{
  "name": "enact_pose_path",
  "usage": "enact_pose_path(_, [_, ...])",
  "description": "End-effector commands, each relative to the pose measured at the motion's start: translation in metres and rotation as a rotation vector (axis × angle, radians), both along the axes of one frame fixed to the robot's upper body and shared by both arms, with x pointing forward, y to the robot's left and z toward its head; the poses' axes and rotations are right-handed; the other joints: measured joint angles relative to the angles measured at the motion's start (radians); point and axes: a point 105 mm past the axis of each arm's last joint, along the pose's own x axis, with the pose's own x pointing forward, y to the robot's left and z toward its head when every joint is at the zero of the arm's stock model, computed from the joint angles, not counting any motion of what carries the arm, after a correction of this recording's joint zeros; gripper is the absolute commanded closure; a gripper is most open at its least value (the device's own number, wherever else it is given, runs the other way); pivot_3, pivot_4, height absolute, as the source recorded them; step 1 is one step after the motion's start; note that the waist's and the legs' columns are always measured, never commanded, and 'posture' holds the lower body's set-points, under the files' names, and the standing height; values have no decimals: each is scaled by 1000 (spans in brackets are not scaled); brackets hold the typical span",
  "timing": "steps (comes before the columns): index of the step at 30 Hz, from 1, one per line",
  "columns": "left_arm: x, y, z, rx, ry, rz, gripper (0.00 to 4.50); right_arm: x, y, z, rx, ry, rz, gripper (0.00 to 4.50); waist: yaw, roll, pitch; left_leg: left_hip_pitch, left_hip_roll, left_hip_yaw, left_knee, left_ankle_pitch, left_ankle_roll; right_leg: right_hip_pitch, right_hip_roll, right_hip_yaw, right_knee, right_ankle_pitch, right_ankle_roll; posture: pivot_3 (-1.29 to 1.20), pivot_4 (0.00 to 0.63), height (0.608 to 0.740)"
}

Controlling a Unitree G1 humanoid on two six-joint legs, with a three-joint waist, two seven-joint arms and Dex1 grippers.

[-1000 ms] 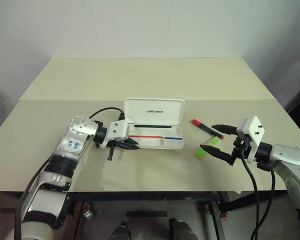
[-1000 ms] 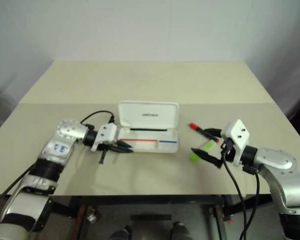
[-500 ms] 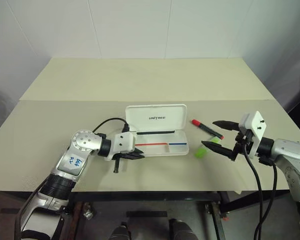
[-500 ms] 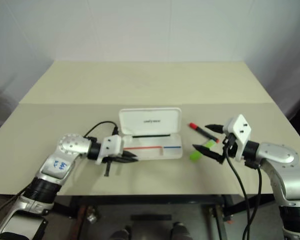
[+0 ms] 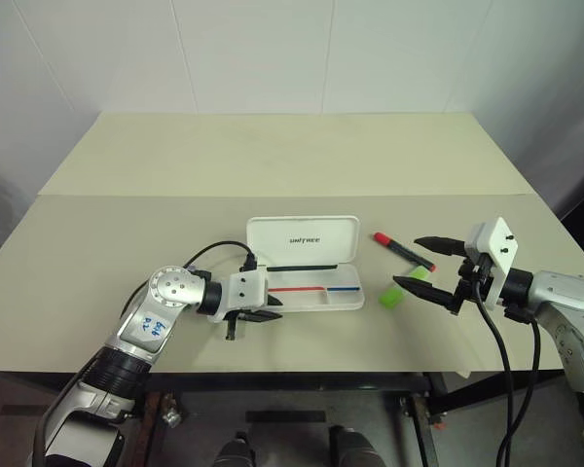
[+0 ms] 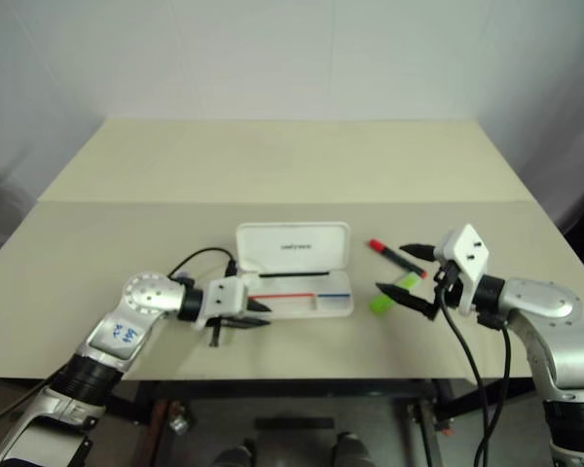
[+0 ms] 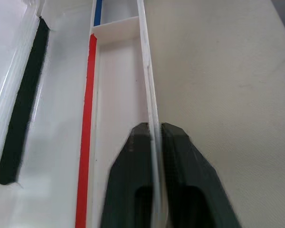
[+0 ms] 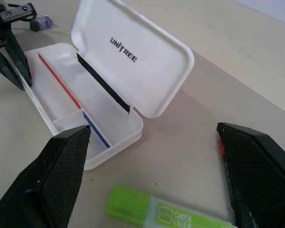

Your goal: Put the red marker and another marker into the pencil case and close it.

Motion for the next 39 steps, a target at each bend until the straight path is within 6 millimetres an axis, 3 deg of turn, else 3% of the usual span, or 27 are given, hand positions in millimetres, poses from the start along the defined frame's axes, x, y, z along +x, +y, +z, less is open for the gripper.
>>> enact_pose_path(1, [-2, -4, 5, -8, -34, -3, 2868, -3, -3, 10, -21, -37, 10, 0, 0, 0, 0, 0, 0, 0, 0, 0, 0, 0, 0, 0, 0, 0, 0, 0, 150, 740])
enact_pose_path(5, [-8, -7, 12, -29, -20, -20, 1845, -3, -3, 10, -24, -36, 14, 0, 0, 0, 0, 0, 0, 0, 0, 0, 0, 0, 0, 0, 0, 0, 1, 0, 150, 740])
enact_pose_path(10, [-17, -7, 18, -42, 2, -35, 153, -2, -3, 10, -27, -35, 23, 0, -1, 0, 0, 0, 0, 0, 0, 0, 0, 0, 0, 0, 0, 0, 0, 0, 150, 740])
enact_pose_path(11, [-20, -7, 19, -45, 12, -45, 51, -2, -2, 10, -28, -34, 27, 0, -2, 0, 0, 0, 0, 0, 0, 0, 0, 0, 0, 0, 0, 0, 0, 0, 150, 740])
enact_pose_path(21, [-37, 3, 45, -104, 61, -102, 51, 0, -1, 10, -35, -28, 44, 0, -4, 0, 0, 1, 0, 0, 1, 0, 0, 0, 0, 0, 1, -1, -1, 0, 150, 740])
enact_pose_path(26, [-30, 7, 79, -269, 19, -114, 51, 7, -2, 9, -39, -20, 43, 0, -3, 0, 0, 1, 0, 0, 1, 0, 0, 0, 0, 0, 1, -1, -1, 0, 150, 740])
enact_pose_path(30, [-18, 19, 91, -347, 27, -71, 51, 23, -7, 7, -53, -22, -3, 0, -10, 0, 0, 1, 0, 0, 1, 0, 0, 1, 0, 0, 1, 0, -1, 0, 150, 740])
enact_pose_path(39, [-9, 53, 90, -390, 57, -53, 51, 77, -23, -2, -61, 8, -170, 0, -28, 0, 0, 1, 0, 0, 0, 0, 0, 0, 0, 0, 1, 0, -1, 0, 150, 740])
